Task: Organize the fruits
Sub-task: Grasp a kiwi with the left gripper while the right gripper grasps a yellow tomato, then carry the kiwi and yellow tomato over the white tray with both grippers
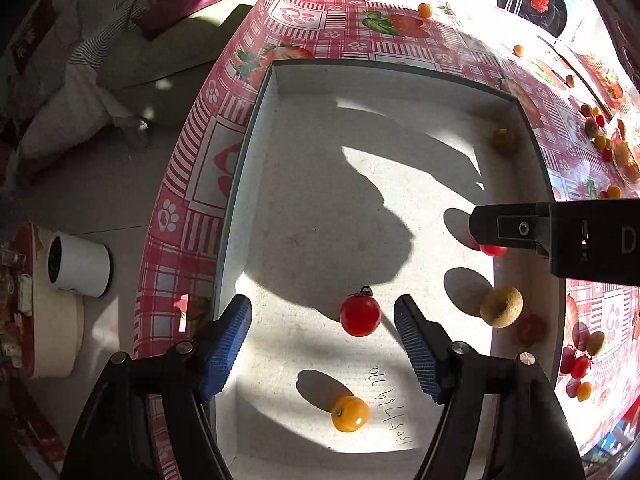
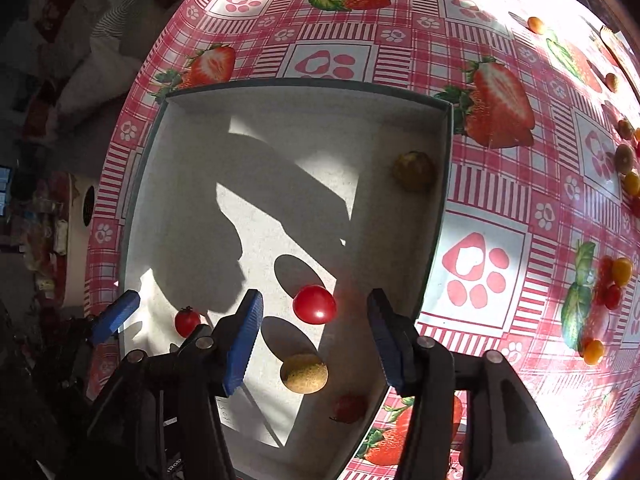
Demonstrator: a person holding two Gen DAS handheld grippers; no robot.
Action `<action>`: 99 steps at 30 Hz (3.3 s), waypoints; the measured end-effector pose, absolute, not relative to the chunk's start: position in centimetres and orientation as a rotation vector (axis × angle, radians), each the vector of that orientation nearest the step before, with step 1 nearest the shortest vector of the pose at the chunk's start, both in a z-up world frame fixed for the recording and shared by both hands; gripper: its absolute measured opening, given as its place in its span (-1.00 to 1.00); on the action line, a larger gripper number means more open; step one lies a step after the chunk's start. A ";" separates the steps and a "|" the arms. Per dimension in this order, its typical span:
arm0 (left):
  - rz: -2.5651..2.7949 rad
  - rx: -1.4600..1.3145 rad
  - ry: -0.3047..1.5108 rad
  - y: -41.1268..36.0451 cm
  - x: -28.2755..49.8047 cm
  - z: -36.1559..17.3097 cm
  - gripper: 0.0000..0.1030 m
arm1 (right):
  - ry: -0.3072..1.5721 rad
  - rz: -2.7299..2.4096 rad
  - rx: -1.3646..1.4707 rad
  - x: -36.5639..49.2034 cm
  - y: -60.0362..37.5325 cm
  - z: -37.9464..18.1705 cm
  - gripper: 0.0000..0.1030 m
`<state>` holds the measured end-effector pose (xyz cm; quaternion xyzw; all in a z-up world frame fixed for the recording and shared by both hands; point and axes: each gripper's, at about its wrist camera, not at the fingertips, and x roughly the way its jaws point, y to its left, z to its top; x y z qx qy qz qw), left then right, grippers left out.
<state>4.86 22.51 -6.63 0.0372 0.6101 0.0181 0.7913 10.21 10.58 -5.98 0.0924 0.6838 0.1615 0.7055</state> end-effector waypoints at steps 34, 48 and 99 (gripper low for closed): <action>-0.074 0.099 1.326 1.3 -1.3 -4.4 0.45 | 1.555 0.181 0.218 3.7 -17.3 -6.3 0.47; -0.121 0.194 1.365 -1.3 -0.7 -8.1 0.45 | 1.562 0.280 0.120 6.7 -13.9 -8.9 0.27; -0.105 -0.173 1.340 6.0 -4.7 -1.6 -0.47 | 1.548 0.280 0.261 1.1 -14.4 -4.3 -0.60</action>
